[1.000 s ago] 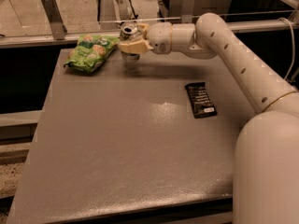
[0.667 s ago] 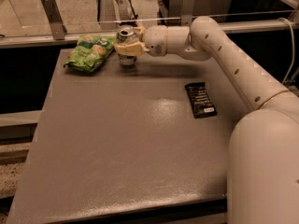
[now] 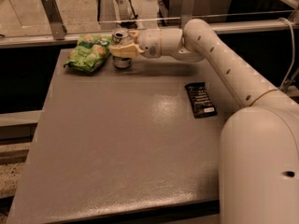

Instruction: Move 7up can near green rice chip bag

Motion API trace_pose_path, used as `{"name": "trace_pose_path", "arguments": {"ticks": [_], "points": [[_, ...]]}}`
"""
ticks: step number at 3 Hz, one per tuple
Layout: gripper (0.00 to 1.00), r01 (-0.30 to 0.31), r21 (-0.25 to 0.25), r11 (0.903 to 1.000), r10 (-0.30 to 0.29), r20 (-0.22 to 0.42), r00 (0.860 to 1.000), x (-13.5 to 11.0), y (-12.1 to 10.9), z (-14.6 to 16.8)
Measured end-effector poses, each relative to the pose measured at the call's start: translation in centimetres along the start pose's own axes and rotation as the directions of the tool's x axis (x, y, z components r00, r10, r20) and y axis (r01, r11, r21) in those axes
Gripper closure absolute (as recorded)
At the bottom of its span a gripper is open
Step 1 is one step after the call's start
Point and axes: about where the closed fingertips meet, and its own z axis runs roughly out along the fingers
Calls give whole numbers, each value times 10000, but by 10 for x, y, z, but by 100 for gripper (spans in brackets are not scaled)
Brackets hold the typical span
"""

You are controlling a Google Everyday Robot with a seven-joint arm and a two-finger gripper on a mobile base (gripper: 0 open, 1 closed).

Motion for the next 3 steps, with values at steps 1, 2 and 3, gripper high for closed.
{"name": "trace_pose_path", "arguments": {"ticks": [1,2,3], "points": [[28,-204,-247,9995,208,171,9996,1,2,10],[4,-242,-415,9988,253,265,9993,1,3,17],[0,-229,-489,9985,244,318,9992,0,4,19]]}}
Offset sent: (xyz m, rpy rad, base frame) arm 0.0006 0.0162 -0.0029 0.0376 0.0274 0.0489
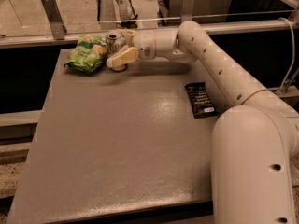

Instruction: Move 7up can near green rice chip bag

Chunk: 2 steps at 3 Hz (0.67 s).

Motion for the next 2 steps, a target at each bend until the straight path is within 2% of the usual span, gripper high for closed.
{"name": "trace_pose_path", "arguments": {"ticks": [1,2], "points": [[0,435,294,9986,-434,-23,9991,-7,6,-20],[0,1065,974,9895,-1032,-382,9939,-20,22,-64]]}}
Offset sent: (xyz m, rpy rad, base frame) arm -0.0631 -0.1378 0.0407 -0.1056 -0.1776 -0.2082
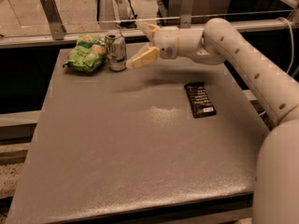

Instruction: Move 7up can near green rice chip bag

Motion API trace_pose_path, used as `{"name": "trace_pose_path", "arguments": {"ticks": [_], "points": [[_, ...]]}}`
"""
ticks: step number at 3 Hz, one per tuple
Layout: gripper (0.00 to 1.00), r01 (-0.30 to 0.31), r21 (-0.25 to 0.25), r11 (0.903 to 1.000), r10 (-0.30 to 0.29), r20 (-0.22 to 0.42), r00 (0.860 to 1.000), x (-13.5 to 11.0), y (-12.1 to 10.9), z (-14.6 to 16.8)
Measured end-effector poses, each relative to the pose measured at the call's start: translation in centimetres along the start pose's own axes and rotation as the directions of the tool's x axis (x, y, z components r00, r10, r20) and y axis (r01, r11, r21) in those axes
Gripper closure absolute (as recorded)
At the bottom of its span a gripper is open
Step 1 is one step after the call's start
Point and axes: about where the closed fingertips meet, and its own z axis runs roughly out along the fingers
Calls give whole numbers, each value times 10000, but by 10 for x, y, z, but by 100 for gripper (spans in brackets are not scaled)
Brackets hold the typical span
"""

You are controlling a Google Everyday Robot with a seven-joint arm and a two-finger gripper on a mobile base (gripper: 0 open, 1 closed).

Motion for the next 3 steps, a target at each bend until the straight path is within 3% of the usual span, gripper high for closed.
{"name": "trace_pose_path", "arguments": {"ticks": [1,2,3], "points": [[0,879,871,9923,-830,-586,9948,-22,12,-67],[0,1873,1635,9686,-1735,-952,9802,-48,23,-132],[0,1979,1850,9626,-1809,-1049,9779,-49,23,-148]]}}
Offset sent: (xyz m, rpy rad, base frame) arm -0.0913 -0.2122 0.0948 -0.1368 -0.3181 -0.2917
